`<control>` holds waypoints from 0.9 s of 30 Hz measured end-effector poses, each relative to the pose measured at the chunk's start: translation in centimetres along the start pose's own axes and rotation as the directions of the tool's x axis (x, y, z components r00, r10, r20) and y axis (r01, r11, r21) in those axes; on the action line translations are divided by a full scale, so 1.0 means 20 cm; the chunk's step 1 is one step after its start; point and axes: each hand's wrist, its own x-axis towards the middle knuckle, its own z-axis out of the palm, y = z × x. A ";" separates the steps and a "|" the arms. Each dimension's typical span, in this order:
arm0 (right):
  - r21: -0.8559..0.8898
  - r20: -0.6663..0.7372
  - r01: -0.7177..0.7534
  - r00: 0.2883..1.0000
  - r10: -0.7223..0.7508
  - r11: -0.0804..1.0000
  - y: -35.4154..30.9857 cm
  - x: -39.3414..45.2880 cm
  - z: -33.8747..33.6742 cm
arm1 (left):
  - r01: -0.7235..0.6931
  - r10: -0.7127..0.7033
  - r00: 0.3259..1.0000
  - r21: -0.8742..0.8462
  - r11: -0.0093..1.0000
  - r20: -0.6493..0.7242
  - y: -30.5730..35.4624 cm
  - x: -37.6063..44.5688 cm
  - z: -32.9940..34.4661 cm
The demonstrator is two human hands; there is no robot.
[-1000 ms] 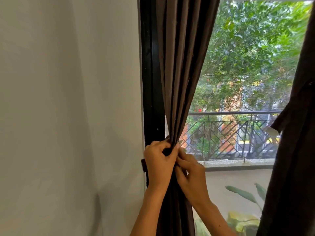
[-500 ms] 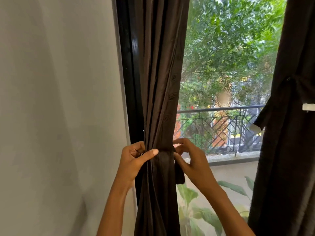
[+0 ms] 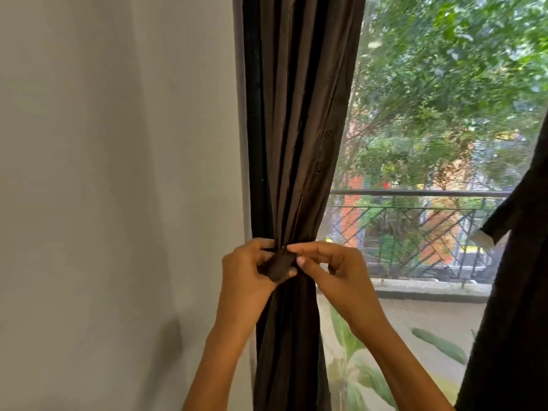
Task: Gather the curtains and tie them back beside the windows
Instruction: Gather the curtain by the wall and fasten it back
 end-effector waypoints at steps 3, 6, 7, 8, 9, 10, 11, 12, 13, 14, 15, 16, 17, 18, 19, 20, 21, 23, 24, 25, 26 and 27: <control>-0.081 0.006 0.049 0.999 -0.049 0.996 0.04 0.00 0.00 | 0.131 -0.110 0.983 -0.143 0.981 0.149 0.04 -0.01 -0.05; -0.186 -0.011 0.111 0.993 -0.115 0.976 0.06 -0.01 0.02 | 0.182 -0.175 0.983 -0.140 0.973 0.062 0.04 0.00 -0.05; -0.208 -0.019 0.127 0.991 -0.134 0.970 0.07 -0.01 0.02 | 0.219 -0.212 0.975 -0.160 0.962 0.063 0.05 0.01 -0.05; -0.223 -0.024 0.143 0.988 -0.152 0.964 0.08 -0.01 0.02 | 0.251 -0.239 0.967 -0.188 0.949 0.087 0.06 0.01 -0.05; -0.242 -0.026 0.162 0.984 -0.174 0.957 0.08 -0.01 0.02 | 0.280 -0.258 0.958 -0.214 0.936 0.125 0.07 0.01 -0.05; -0.272 -0.029 0.191 0.978 -0.206 0.943 0.09 -0.01 0.01 | 0.295 -0.262 0.951 -0.235 0.926 0.164 0.08 0.00 -0.05; -0.305 -0.032 0.219 0.970 -0.239 0.927 0.11 -0.02 0.01 | 0.303 -0.259 0.947 -0.257 0.918 0.191 0.09 0.00 -0.04; -0.327 -0.035 0.238 0.964 -0.264 0.914 0.12 -0.02 0.00 | 0.303 -0.252 0.946 -0.278 0.912 0.202 0.10 -0.01 -0.04; -0.340 -0.037 0.251 0.959 -0.279 0.906 0.14 -0.02 -0.01 | 0.304 -0.253 0.947 -0.288 0.908 0.200 0.10 -0.01 -0.03; -0.351 -0.035 0.262 0.956 -0.292 0.899 0.15 -0.03 -0.01 | 0.298 -0.254 0.950 -0.287 0.910 0.183 0.09 -0.01 -0.01; -0.362 -0.029 0.270 0.953 -0.300 0.892 0.16 -0.03 -0.01 | 0.300 -0.263 0.951 -0.282 0.911 0.162 0.09 -0.01 0.00; -0.371 -0.019 0.275 0.953 -0.303 0.887 0.17 -0.03 -0.02 | 0.298 -0.269 0.953 -0.276 0.914 0.139 0.09 0.00 0.01; -0.378 -0.002 0.280 0.953 -0.303 0.883 0.18 -0.03 -0.02 | 0.301 -0.278 0.953 -0.275 0.913 0.120 0.08 0.00 0.03; -0.382 0.022 0.291 0.952 -0.306 0.877 0.19 -0.03 -0.03 | 0.301 -0.282 0.954 -0.280 0.912 0.105 0.07 0.00 0.04; -0.388 0.051 0.307 0.948 -0.313 0.869 0.20 -0.03 -0.03 | 0.305 -0.290 0.952 -0.288 0.908 0.095 0.06 0.01 0.05; -0.400 0.078 0.317 0.947 -0.312 0.860 0.22 -0.04 -0.03 | 0.308 -0.295 0.951 -0.296 0.904 0.089 0.05 0.01 0.06; -0.415 0.103 0.321 0.946 -0.307 0.851 0.23 -0.05 -0.04 | 0.316 -0.305 0.949 -0.303 0.899 0.085 0.04 0.01 0.07; -0.449 0.128 0.326 0.945 -0.301 0.832 0.24 -0.06 -0.04 | 0.332 -0.325 0.943 -0.321 0.887 0.080 0.03 0.02 0.09; -0.469 0.125 0.342 0.939 -0.322 0.815 0.24 -0.06 -0.03 | 0.336 -0.330 0.941 -0.334 0.881 0.078 0.02 0.02 0.10; -0.482 0.111 0.368 0.926 -0.362 0.795 0.25 -0.05 -0.03 | 0.336 -0.331 0.941 -0.348 0.875 0.076 0.02 0.02 0.10; -0.478 0.085 0.395 0.910 -0.406 0.784 0.25 -0.05 -0.02 | 0.329 -0.328 0.942 -0.355 0.875 0.067 0.01 0.02 0.11; -0.456 0.045 0.404 0.900 -0.433 0.793 0.26 -0.04 -0.01 | 0.320 -0.321 0.945 -0.353 0.879 0.058 0.01 0.02 0.12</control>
